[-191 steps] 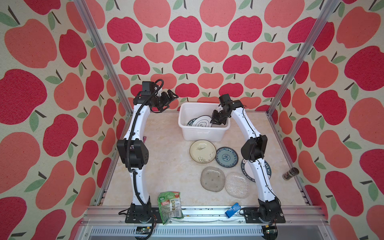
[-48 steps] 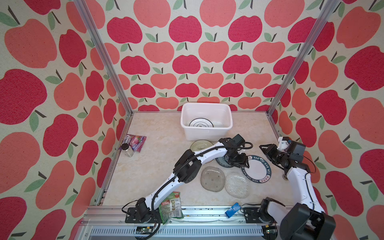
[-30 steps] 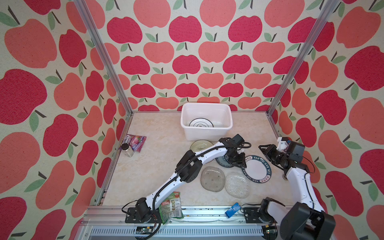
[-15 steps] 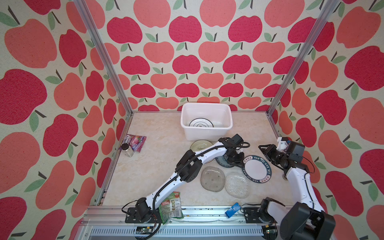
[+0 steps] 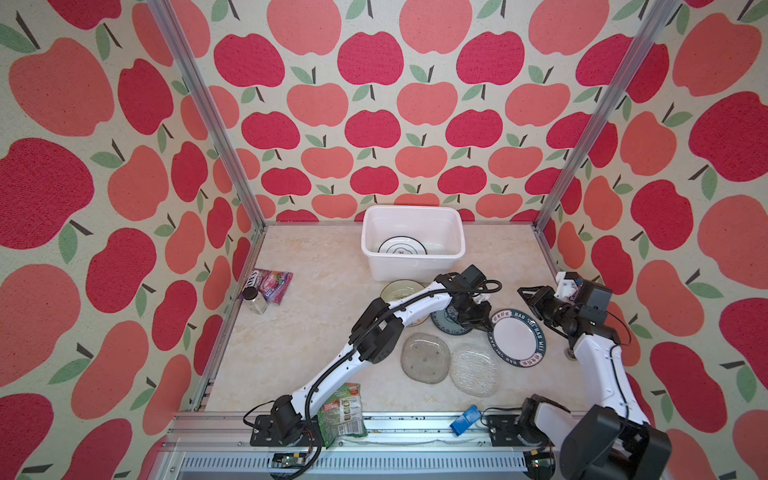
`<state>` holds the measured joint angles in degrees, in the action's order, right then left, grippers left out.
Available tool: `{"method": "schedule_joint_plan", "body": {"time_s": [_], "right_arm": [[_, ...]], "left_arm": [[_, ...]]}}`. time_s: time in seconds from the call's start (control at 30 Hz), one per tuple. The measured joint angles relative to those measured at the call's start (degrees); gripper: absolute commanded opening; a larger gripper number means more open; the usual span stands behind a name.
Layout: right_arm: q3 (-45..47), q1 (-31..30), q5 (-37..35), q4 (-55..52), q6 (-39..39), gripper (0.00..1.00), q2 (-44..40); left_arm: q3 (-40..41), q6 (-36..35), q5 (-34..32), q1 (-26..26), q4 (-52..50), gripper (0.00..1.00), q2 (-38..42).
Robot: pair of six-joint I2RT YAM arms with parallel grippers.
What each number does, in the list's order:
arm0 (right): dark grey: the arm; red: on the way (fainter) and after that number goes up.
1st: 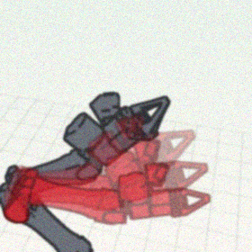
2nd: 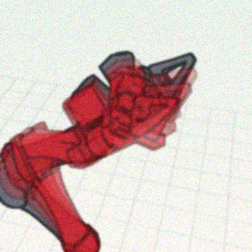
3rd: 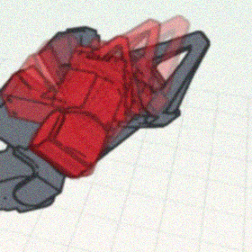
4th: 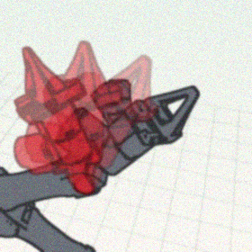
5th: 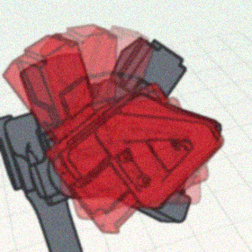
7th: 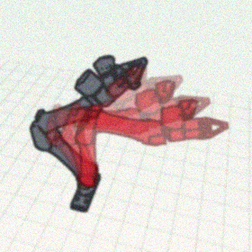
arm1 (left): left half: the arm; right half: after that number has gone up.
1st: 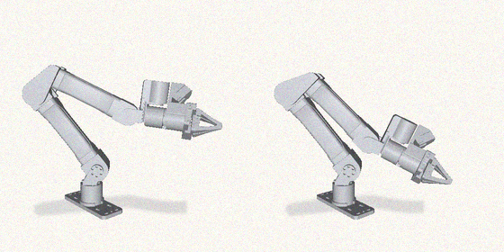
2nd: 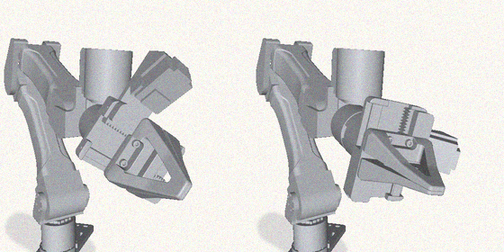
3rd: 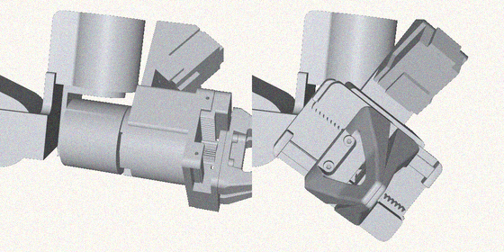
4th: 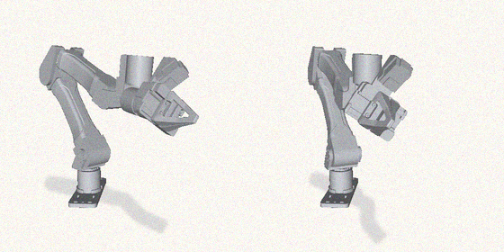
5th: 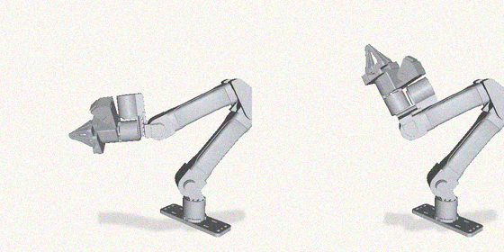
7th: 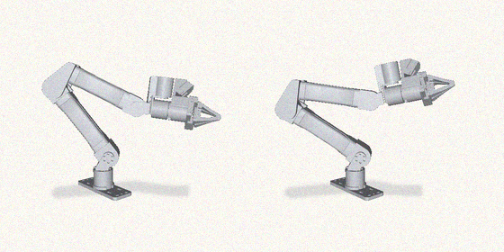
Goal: Place the plates into the plastic bin on the countertop
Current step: Pick up the plate from the middle-right of the table.
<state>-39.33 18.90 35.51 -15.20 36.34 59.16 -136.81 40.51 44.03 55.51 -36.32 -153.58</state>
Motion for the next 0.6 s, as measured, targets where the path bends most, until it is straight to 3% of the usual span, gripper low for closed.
{"method": "schedule_joint_plan", "body": {"time_s": [0.27, 0.6], "right_arm": [[-6.0, 0.0, -1.4, -1.6, 1.7, 0.31, -2.1], [-9.7, 0.0, -3.7, -2.1, 4.3, 0.3, -0.7]], "left_arm": [[14.7, -5.4, -1.1, -1.7, 1.8, 0.0, 12.6], [21.1, -8.5, -1.0, -7.7, 2.3, 0.0, 28.6]]}}
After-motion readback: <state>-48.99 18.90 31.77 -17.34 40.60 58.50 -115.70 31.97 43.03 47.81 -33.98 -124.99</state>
